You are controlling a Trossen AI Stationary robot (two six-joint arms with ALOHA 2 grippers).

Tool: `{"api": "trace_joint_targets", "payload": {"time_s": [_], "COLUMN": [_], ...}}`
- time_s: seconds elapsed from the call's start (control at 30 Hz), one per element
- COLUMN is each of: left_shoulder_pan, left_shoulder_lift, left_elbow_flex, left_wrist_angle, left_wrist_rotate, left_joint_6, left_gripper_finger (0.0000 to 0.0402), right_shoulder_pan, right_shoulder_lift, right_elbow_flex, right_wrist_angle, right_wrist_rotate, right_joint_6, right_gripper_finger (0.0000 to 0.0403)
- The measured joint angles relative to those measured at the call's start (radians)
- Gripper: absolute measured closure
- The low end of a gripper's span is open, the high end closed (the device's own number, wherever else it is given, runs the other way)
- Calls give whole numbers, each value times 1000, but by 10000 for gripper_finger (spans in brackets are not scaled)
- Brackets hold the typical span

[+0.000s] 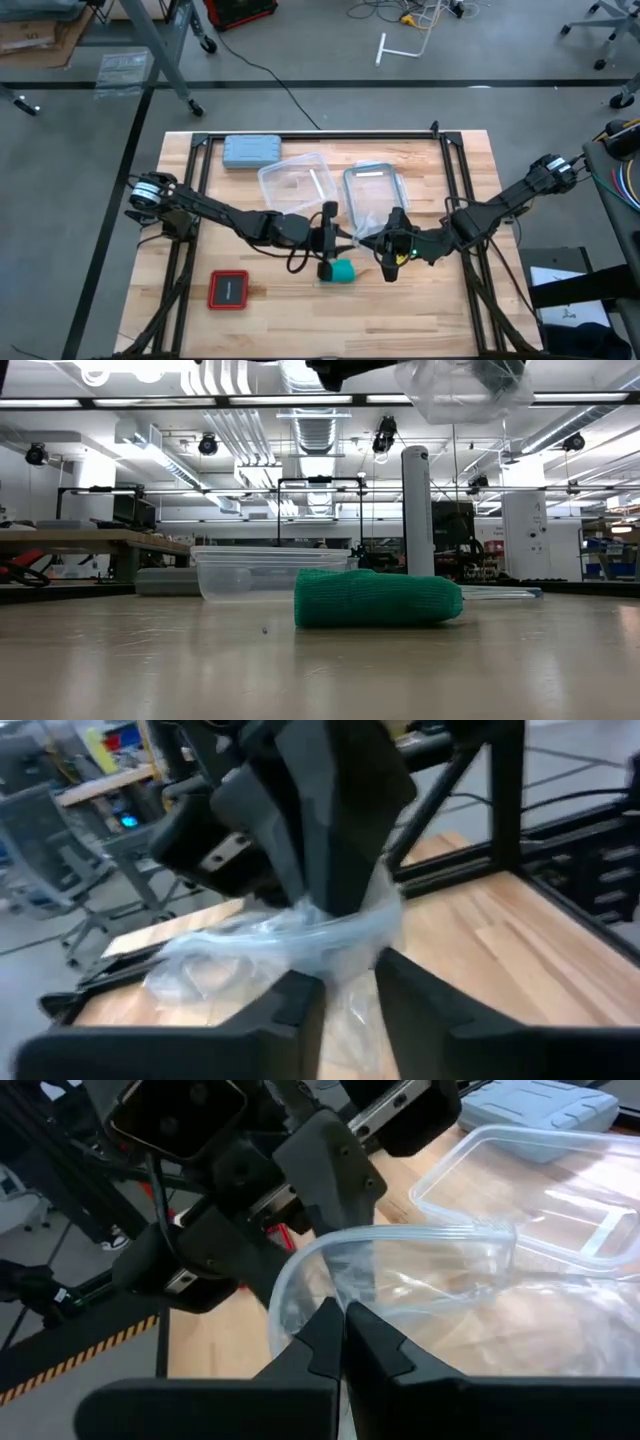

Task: Roll bandage
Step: Open the transparent zip bag

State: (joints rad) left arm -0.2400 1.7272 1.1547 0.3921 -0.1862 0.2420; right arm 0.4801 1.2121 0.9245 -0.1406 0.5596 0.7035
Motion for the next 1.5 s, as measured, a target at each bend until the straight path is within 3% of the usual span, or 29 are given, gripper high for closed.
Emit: {"api": "trace_joint_targets", "payload": {"time_s": [0.1,0.27,0.5,0.8,0.93,1.2,1.5], "left_shoulder_pan": [-3,-9,-10,-11,-18,-23,-28], "left_shoulder_lift": [1,-17,-86,-140,-143,-193,-258], "left_elbow_flex": [3,-24,-110,-161,-161,-161,-161], "left_wrist_angle": [2,-15,98,135,136,45,-13], "left_wrist_rotate": [-39,-113,-142,-168,-73,-51,-39], "left_joint_6": [12,46,40,28,92,64,-27], "left_gripper_finger": [384,400,401,401,401,387,342], "right_shoulder_pan": [0,35,100,85,66,66,68], "right_shoulder_lift": [0,-6,-75,-107,-107,-98,-98], "right_elbow_flex": [0,-2,-40,-182,-224,-246,-251], "right_wrist_angle": [0,-4,32,316,423,439,429], "right_wrist_rotate": [4,21,72,64,60,68,68], "right_joint_6": [-1,-1,26,-54,-133,-317,-323], "right_gripper_finger": [403,403,403,403,403,403,403]}}
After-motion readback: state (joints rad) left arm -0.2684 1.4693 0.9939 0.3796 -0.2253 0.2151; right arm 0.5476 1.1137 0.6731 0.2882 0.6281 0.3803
